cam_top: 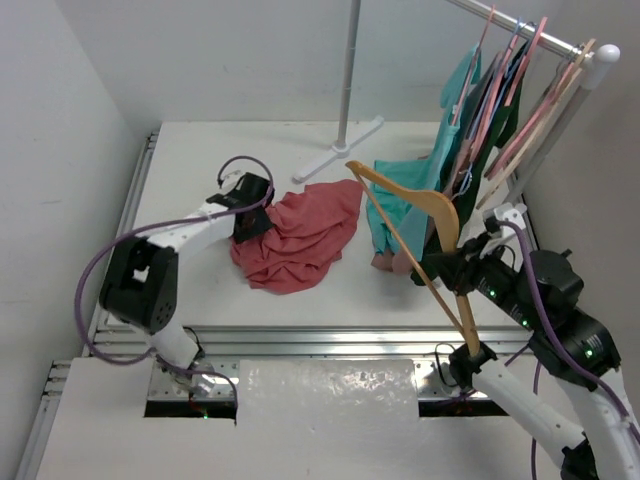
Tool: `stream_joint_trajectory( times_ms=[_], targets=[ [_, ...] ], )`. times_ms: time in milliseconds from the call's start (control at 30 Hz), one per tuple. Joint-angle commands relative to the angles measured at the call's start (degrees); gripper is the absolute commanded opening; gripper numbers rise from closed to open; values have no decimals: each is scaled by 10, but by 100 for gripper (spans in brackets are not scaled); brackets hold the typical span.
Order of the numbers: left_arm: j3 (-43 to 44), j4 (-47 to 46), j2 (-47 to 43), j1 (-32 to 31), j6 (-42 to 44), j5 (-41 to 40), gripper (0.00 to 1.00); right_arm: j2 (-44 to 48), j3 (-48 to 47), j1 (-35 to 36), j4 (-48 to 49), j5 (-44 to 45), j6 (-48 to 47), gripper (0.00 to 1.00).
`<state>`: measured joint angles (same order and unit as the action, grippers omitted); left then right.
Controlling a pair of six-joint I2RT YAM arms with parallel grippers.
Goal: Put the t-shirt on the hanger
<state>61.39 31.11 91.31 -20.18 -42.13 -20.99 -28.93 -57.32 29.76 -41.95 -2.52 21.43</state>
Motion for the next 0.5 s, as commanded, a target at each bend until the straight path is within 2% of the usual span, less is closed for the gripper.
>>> stream_joint_trajectory(
  times_ms=[0,67,133,200,233,300,333,367,433,467],
  targets=[
    [36,-26,50,8,14,14,34,2,-21,-3,-22,42,-2,0],
    [42,-17,37,4,14,24,0,6,-21,-3,-27,61,-11,0],
    [41,-9,2,-19,18,16,0,4,-24,-3,-29,65,-20,0],
    [38,32,-74,-47,6,-20,0,-3,-30,-2,-25,60,-24,0],
    [30,47,-104,-92,-30,-39,0,-4,-30,-2,-16,60,-24,0],
    [-23,89,-206,-155,-84,-78,0,-8,-26,-3,-9,59,-24,0],
    [-47,103,-237,-215,-118,-99,0,-9,-23,-2,-1,56,-23,0],
    [-107,116,-289,-241,-182,-100,0,-9,-17,-3,6,51,-19,0],
    [-194,136,-336,-284,-265,-74,0,-13,-3,-2,20,32,-14,0],
    [-221,127,-344,-314,-281,-37,0,-17,8,-3,27,27,-11,0]
  ],
)
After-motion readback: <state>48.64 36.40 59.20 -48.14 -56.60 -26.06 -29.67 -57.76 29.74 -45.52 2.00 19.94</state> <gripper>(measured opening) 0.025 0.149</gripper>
